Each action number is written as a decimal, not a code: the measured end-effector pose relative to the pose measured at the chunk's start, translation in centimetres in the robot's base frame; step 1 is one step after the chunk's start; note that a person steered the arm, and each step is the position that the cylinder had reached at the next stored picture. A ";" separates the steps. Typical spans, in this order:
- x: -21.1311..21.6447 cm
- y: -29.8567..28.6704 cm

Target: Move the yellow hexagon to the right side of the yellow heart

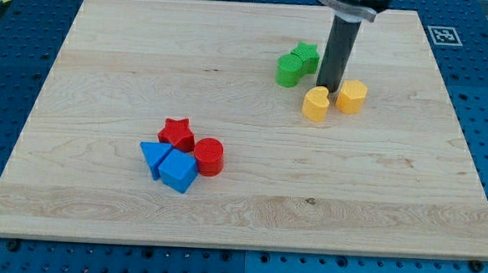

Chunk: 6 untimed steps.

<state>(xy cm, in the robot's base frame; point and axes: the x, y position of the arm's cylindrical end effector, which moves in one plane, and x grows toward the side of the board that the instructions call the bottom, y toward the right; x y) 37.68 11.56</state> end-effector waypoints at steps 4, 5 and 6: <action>2.2 4.5; 3.1 3.6; 3.0 3.1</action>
